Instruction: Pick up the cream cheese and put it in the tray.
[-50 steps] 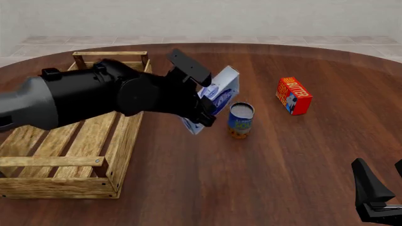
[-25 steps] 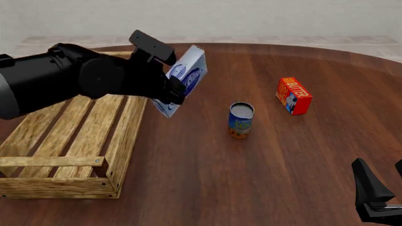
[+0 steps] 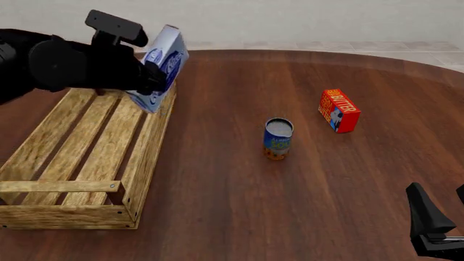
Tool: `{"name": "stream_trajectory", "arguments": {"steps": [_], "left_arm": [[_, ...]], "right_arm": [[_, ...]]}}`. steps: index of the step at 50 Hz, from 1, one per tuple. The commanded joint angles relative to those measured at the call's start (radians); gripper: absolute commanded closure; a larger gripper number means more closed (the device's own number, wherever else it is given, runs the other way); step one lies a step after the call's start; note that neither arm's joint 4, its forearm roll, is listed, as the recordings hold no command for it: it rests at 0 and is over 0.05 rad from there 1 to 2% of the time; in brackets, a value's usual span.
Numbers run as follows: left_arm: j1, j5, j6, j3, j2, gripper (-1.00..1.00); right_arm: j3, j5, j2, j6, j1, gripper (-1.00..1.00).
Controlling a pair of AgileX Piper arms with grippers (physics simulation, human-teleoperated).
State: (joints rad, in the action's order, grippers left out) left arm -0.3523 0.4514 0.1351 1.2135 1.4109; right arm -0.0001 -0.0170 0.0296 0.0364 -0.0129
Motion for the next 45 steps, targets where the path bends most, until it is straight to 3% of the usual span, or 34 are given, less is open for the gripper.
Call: {"name": "stream_trajectory", "arguments": {"steps": [1, 13, 27, 29, 45], "left_arm": [[0.103, -0.002, 0.018, -0.010, -0.011, 1.00], [0.223, -0.040, 0.049, -0.028, 0.050, 1.00], [0.296, -0.079, 0.048, -0.025, 0.122, 1.00], [0.291, -0.093, 0.025, -0.033, 0.130, 1.00], [0.330, -0.165, 0.053, -0.089, 0.204, 1.00]], "right_arm": [[0.000, 0.000, 0.000, 0.000, 0.000, -1.00], [0.000, 0.000, 0.000, 0.000, 0.001, -1.00], [0.000, 0.000, 0.001, 0.002, 0.001, -1.00], [0.000, 0.000, 0.001, 0.004, 0.001, -1.00], [0.000, -0.001, 0.002, 0.003, 0.001, -1.00]]}}
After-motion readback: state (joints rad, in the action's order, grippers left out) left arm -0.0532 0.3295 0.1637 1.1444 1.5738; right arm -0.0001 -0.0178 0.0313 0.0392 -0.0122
